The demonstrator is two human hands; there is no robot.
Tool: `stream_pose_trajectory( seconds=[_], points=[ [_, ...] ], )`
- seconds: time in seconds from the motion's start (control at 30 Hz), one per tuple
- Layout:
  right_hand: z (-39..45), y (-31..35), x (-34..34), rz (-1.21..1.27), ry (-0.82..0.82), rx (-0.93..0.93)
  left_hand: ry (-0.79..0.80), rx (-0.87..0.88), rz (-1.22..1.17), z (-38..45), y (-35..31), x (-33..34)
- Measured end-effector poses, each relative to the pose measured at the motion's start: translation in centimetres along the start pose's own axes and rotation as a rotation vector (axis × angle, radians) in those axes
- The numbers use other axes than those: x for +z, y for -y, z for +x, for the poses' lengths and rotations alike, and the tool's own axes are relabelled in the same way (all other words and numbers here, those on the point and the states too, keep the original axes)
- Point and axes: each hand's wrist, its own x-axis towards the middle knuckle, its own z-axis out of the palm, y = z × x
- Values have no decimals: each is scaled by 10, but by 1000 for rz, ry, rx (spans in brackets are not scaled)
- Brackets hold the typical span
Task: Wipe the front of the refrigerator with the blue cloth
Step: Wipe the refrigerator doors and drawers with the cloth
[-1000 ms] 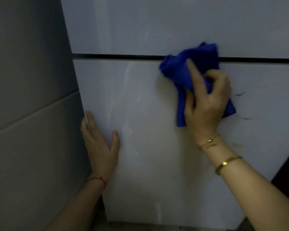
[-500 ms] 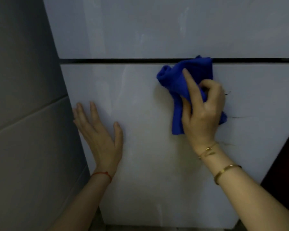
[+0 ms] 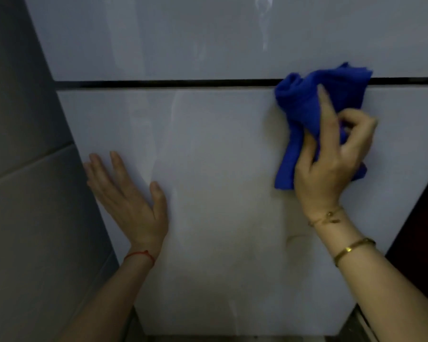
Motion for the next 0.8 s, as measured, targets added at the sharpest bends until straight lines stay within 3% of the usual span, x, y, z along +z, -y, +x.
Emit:
stream_pose_trajectory(
  seconds=[0.23,0.3,0.43,0.5,0.67,0.8],
  points=[
    [-164,-11,-38,-189,452,-484,-17,11,8,-1,2,1],
    [-142,-22,-44,-209,413,-440,-28,10,8,-1,2,1],
    [-38,-25,-26,-111,100,-4,-39,10,14,-1,2,2],
    [-23,-26,-21,-117,54,34,-34,12,14,-1,1,2],
    [-149,-23,-51,-205,385,-209,-27,19,17,0,3,2],
    [-183,-40,-68,-251,493,-214,-44,32,7,0,2,2]
  ],
)
